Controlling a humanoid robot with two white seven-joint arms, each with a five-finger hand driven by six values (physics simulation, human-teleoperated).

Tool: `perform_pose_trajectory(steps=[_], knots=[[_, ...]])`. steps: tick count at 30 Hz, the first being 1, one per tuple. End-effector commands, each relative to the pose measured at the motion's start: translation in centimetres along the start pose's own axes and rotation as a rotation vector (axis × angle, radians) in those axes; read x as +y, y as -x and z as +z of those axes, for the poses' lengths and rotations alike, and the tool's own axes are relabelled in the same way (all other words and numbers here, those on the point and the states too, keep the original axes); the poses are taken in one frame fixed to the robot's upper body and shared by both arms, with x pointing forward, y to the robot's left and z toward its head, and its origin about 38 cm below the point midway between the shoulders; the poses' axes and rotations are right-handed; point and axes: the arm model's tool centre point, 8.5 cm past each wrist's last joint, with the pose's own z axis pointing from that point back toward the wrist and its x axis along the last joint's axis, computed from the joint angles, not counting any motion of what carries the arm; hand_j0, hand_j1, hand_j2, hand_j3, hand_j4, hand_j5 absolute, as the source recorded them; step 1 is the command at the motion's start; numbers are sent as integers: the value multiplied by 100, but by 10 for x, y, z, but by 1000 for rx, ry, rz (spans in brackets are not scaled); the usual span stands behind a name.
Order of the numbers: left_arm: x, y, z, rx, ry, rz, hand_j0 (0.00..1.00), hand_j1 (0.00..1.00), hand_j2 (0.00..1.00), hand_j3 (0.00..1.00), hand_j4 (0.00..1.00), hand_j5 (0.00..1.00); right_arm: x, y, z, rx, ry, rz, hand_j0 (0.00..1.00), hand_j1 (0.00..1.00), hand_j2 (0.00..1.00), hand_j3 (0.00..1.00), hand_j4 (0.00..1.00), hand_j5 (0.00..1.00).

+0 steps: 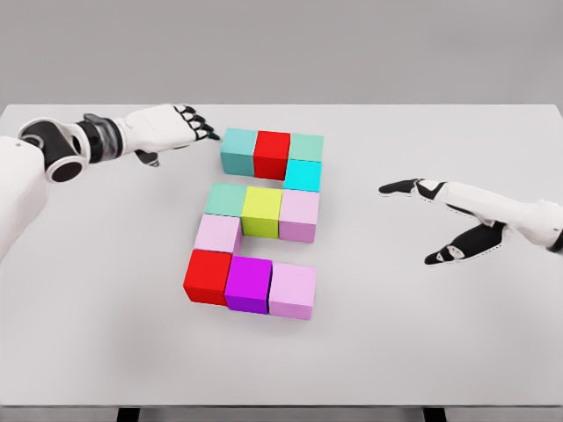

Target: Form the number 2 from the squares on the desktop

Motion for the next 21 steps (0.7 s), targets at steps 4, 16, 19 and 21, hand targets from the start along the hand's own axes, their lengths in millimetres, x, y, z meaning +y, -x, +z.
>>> perform_pose_trajectory(steps=[4, 16, 19, 21], knots=[[-7, 24, 24, 58, 15, 1, 100, 100, 100, 100, 100, 100, -23, 16, 18, 4, 231, -26, 100, 100, 100, 100, 100, 100], [-46, 96, 129, 287, 40, 75, 100, 100, 100, 100, 100, 100, 30, 39, 41, 39, 337, -179, 100, 100, 100, 100, 100, 100], [-46, 96, 130, 288, 42, 77, 100, 100, 100, 100, 100, 100, 30, 39, 41, 36, 341, -182, 100, 100, 100, 100, 100, 100], [-46, 96, 130, 288, 42, 77, 100, 100, 100, 100, 100, 100, 30, 39, 40, 36, 341, -182, 100, 100, 100, 100, 100, 100]])
